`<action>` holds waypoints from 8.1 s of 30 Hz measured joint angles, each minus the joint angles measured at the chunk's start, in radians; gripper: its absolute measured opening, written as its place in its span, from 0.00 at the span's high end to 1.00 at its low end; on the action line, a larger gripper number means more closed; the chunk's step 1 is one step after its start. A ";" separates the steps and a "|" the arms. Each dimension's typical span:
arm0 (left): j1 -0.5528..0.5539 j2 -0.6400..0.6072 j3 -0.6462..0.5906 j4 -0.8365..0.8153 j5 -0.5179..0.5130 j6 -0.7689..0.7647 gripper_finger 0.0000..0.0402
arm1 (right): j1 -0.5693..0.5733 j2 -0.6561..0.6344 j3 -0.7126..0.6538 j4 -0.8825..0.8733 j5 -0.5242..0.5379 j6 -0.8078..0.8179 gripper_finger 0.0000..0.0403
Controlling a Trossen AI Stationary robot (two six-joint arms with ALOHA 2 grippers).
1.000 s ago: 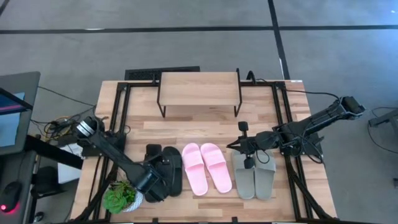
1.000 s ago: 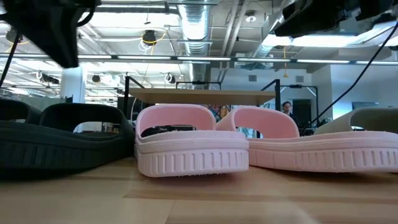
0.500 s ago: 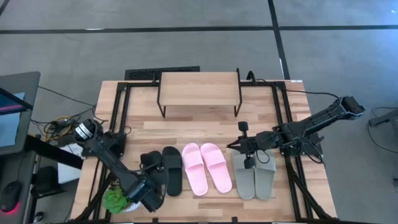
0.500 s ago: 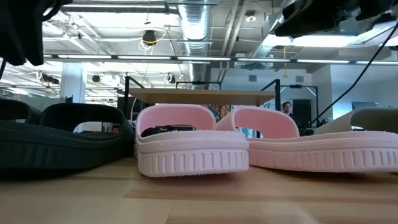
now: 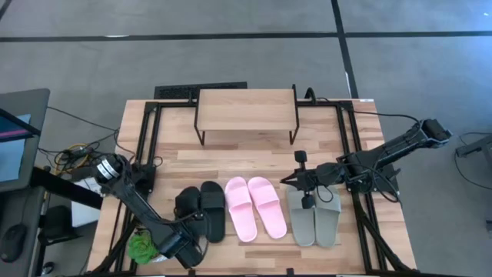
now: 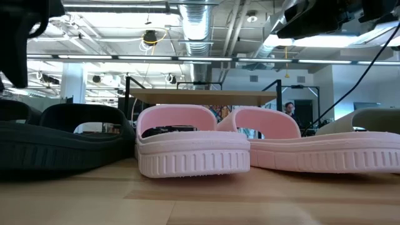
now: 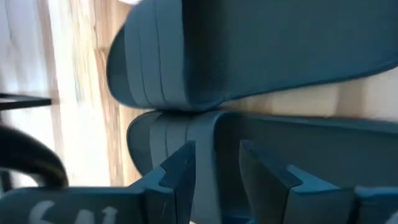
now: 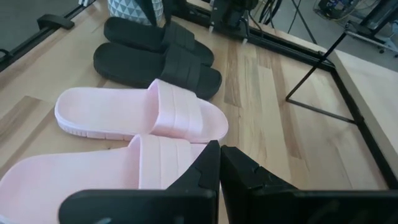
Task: Pick and place slides into the shelf
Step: Put the left black slide on the shelf, then put the black slide on the shelf
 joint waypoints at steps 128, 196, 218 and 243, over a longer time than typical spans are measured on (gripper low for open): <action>1.265 -0.155 0.283 0.621 -0.215 1.559 1.00 | 0.007 0.084 -0.001 -0.062 0.000 0.105 1.00; 1.337 -0.095 0.216 0.429 -0.249 1.522 0.83 | 0.046 0.163 0.000 0.009 0.003 0.106 1.00; 1.329 -0.171 0.223 0.377 -0.159 1.492 0.74 | 0.044 0.163 0.000 0.014 0.003 0.108 1.00; 1.316 -0.224 0.225 0.321 -0.108 1.387 0.74 | 0.044 0.162 0.000 0.019 0.003 0.106 1.00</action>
